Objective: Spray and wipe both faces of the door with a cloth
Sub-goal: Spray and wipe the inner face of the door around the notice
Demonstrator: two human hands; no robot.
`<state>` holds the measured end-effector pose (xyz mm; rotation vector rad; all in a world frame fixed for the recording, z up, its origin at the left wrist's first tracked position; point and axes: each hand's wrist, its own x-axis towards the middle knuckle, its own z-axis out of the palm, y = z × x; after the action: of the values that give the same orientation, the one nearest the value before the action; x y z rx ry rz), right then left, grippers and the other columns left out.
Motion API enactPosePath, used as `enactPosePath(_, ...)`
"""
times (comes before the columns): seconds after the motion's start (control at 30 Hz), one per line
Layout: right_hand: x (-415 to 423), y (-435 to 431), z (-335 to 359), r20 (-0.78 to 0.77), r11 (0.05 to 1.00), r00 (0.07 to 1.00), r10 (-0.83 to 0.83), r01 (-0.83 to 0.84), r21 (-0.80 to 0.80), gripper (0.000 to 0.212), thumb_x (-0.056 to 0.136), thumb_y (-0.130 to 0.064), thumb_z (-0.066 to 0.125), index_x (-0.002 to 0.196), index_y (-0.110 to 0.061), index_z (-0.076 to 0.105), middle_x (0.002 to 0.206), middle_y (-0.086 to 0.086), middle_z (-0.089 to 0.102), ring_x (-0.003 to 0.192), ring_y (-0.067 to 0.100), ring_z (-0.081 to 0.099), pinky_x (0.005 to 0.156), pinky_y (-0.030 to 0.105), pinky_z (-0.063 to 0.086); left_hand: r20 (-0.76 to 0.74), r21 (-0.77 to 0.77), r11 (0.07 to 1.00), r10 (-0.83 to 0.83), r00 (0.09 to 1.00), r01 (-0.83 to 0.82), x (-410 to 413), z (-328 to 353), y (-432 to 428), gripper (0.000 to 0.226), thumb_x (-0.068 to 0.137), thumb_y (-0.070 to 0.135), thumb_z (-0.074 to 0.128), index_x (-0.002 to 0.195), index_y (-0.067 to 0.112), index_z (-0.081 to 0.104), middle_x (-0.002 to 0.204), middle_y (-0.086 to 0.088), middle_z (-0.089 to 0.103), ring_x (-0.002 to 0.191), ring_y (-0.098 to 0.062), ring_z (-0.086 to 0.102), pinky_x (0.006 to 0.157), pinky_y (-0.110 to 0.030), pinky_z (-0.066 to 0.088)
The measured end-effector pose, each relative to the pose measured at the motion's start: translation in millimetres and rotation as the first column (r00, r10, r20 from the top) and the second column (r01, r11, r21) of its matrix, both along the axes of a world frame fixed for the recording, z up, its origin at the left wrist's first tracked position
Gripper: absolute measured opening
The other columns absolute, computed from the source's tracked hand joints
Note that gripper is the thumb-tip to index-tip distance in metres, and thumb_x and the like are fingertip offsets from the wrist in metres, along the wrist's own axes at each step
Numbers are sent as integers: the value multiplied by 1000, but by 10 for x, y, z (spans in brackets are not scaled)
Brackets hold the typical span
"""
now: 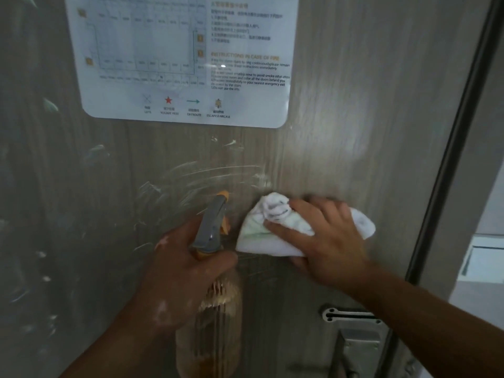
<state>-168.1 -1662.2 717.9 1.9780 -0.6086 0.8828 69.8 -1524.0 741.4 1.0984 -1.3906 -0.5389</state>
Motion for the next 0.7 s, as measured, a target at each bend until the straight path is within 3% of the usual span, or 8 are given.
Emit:
enactPosePath(0.07, 30, 19, 109, 21, 1000, 1000, 19, -19, 9, 54, 93, -51, 66, 144, -34, 60, 136, 17, 63, 113, 43, 62, 90, 54, 47, 12, 17, 1000, -5, 1000, 5, -12, 7, 52, 28, 61, 19, 72, 86, 31, 72, 52, 0, 55, 50, -18, 55, 53, -47, 52)
enactPosePath(0.2, 229, 50, 693, 196, 999, 980, 30, -26, -22, 56, 91, -43, 70, 145, -33, 59, 139, 18, 58, 114, 42, 55, 90, 51, 41, -9, 41, 999, -19, 1000, 20, -51, 7, 46, 32, 62, 17, 74, 93, 23, 71, 61, -21, 53, 55, -38, 59, 58, -68, 54)
enactPosePath(0.27, 326, 46, 877, 235, 998, 972, 26, -13, -57, 56, 88, -40, 71, 143, -33, 62, 138, 18, 58, 112, 41, 55, 89, 49, 38, 2, 24, 1000, -10, 1000, 10, -52, 15, 33, 34, 60, 22, 75, 93, 24, 71, 66, -27, 58, 60, -52, 62, 56, -68, 52)
enactPosePath(0.33, 365, 34, 907, 260, 998, 965, 31, -13, -67, 53, 89, -40, 70, 141, -33, 64, 137, 17, 60, 111, 42, 56, 88, 49, 38, -5, 21, 1000, 3, 1000, -2, -39, 18, 24, 33, 59, 24, 76, 92, 25, 72, 67, -30, 59, 63, -56, 60, 57, -68, 52)
enactPosePath(0.43, 339, 30, 683, 234, 998, 971, 42, -30, -56, 51, 92, -42, 68, 142, -32, 63, 137, 18, 60, 112, 43, 56, 88, 50, 40, 25, 29, 999, 27, 999, -28, -20, -4, 5, 33, 60, 23, 75, 92, 29, 73, 68, -25, 60, 59, -46, 63, 60, -64, 55)
enactPosePath(0.53, 188, 22, 206, 105, 999, 994, 41, -39, -22, 52, 93, -47, 67, 143, -32, 62, 136, 18, 61, 114, 44, 58, 89, 52, 44, 3, 36, 998, 42, 999, -42, -13, -47, 45, 36, 59, 22, 75, 91, 39, 74, 58, -9, 63, 53, -21, 61, 55, -46, 55)
enactPosePath(0.67, -56, 22, -132, 41, 1000, 999, 3, -4, 21, 55, 94, -54, 64, 145, -35, 58, 138, 15, 58, 114, 43, 61, 91, 53, 46, -15, 60, 998, 15, 1000, -14, -29, -105, 153, 34, 61, 20, 75, 94, 31, 74, 55, 0, 61, 53, -23, 60, 57, -51, 56)
enactPosePath(0.7, -72, 32, -97, 57, 1000, 998, 6, -7, 29, 55, 94, -55, 62, 145, -36, 57, 138, 15, 59, 114, 42, 61, 91, 53, 46, 2, 52, 999, 15, 1000, -15, -30, -109, 175, 34, 62, 19, 75, 94, 30, 73, 53, 2, 59, 52, -20, 58, 55, -46, 56)
